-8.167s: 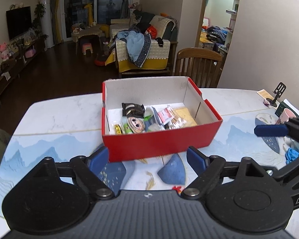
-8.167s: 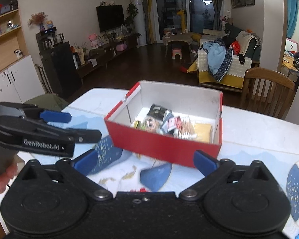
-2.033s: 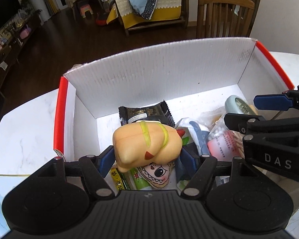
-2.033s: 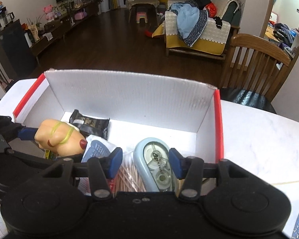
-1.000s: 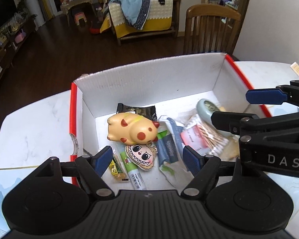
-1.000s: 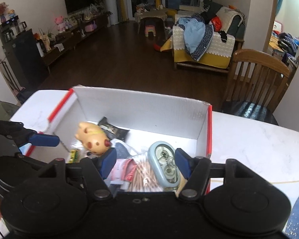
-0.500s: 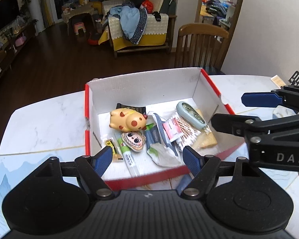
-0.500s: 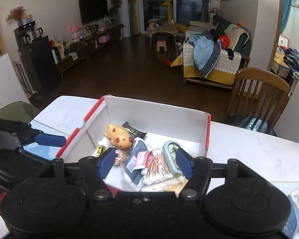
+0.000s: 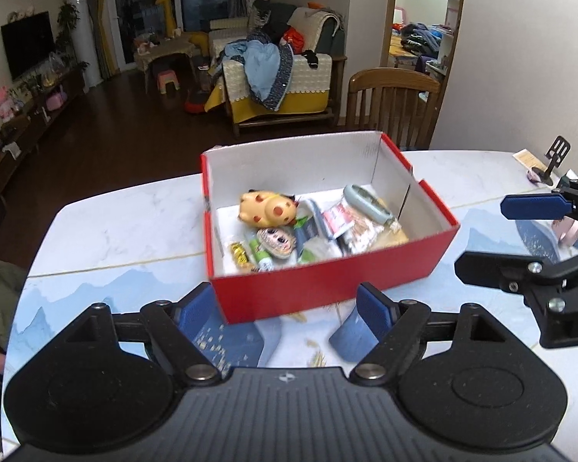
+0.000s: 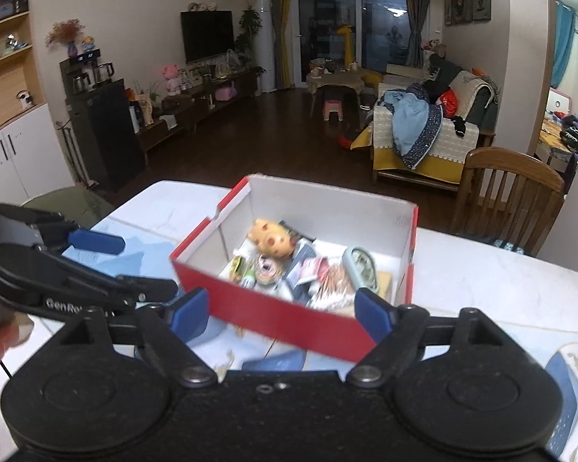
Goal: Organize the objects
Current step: 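Withdraw both grippers toward the silver tin and dragon keychain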
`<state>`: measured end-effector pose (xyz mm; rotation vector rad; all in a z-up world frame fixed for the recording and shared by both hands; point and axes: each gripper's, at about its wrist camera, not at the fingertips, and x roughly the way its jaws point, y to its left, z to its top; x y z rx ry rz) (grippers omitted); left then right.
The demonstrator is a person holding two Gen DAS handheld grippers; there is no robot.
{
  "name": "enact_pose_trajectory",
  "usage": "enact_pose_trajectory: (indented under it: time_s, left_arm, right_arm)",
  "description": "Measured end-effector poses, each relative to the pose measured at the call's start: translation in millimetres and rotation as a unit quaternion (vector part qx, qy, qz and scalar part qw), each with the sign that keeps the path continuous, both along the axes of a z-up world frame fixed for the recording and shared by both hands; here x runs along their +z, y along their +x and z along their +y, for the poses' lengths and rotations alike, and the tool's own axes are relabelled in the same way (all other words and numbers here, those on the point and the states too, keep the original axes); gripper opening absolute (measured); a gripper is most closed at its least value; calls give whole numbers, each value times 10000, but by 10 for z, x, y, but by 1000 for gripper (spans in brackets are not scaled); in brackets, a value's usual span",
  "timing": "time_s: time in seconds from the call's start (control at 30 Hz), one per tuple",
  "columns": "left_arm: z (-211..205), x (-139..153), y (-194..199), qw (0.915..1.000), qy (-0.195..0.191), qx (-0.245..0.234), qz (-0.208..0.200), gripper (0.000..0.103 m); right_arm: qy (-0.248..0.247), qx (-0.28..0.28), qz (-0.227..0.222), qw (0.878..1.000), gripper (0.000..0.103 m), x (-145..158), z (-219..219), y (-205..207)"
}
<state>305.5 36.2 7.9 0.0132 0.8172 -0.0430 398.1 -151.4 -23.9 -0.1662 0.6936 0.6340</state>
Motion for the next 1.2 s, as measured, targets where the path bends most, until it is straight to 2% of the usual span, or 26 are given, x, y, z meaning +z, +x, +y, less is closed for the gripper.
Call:
enact_pose_trajectory:
  time_s: [0.17, 0.3, 0.33, 0.4, 0.5, 0.73, 0.8, 1.03, 1.2]
  left_arm:
    - [17, -89, -264, 9999, -110, 66, 29, 80]
    - [21, -190, -434, 9998, -121, 133, 51, 81]
    - [25, -219, -460, 9998, -127, 164, 61, 81]
    - [34, -287, -531, 9995, -222, 208, 103, 91]
    - [54, -385, -601, 9988, -361, 300, 149, 91]
    - [66, -702, -692, 9976, -390, 488, 305, 92]
    - [54, -804, -711, 9975, -371, 481, 351, 103]
    - [51, -1200, -746, 9963, -403, 491, 585, 103]
    - [13, -1484, -751, 9961, -253, 385, 756, 103]
  right_arm:
    - [8, 93, -17, 10000, 98, -162, -49, -242]
    - [-94, 280, -110, 9995, 101, -281, -63, -396]
    - [-98, 303, -105, 9994, 101, -310, -67, -415]
    - [-78, 330, -59, 9994, 102, -365, -86, -441]
    - [-84, 338, 30, 9994, 102, -471, -96, -470]
    - [-278, 370, 238, 9986, 102, -792, -69, -448]
    - [-342, 363, 307, 9983, 102, -886, -58, -427]
    - [-516, 475, 485, 9964, 101, -1155, 12, -386]
    - [-649, 562, 637, 9943, 100, -1341, 105, -336]
